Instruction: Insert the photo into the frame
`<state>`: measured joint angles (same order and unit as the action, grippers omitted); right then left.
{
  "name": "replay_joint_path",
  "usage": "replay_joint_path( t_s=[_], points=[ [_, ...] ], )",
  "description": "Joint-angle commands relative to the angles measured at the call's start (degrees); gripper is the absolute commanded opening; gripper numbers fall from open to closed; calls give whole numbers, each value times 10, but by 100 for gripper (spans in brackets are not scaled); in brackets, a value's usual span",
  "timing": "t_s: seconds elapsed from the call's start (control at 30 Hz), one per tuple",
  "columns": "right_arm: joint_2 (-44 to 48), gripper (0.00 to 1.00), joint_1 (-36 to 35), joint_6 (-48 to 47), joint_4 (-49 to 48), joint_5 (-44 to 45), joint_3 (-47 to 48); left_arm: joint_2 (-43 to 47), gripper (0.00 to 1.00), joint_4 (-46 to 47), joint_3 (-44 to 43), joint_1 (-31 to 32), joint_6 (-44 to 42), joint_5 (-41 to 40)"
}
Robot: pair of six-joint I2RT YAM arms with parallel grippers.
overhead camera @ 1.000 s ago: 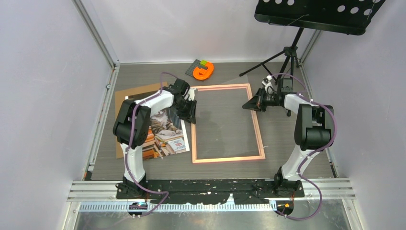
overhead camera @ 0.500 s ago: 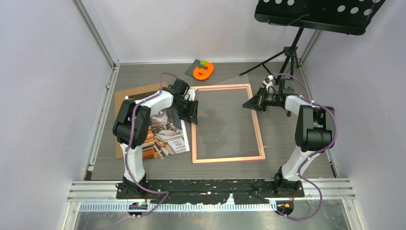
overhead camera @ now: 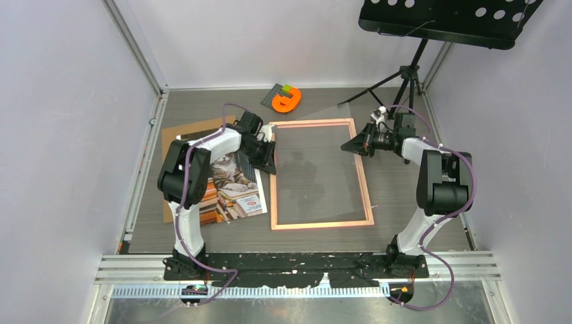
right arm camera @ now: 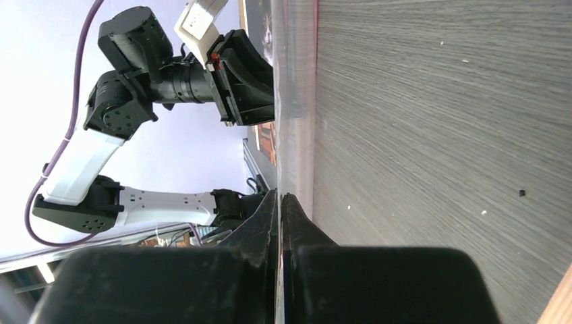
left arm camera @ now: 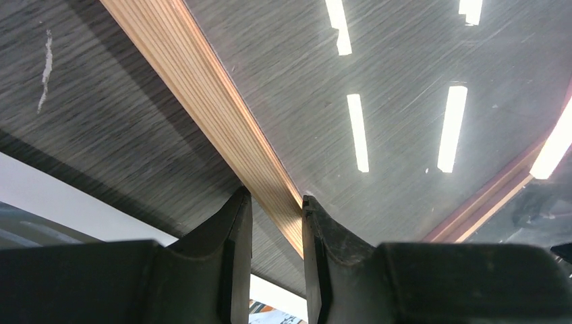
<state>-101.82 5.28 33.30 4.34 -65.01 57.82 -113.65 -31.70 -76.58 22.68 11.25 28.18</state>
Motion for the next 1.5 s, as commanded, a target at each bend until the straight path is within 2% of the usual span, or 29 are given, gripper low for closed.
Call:
replay_joint_path(
  t_s=[0.0, 0.73, 1.47],
  points=[
    [36, 6, -4, 38, -39, -34, -7, 7, 27, 37, 3, 3, -12, 42],
    [56, 6, -4, 105, -123, -45, -28, 11, 26, 37, 7, -1, -16, 33],
    [47, 6, -5, 110, -137, -43, -46, 10, 26, 39, 4, -2, -12, 31]
  ],
)
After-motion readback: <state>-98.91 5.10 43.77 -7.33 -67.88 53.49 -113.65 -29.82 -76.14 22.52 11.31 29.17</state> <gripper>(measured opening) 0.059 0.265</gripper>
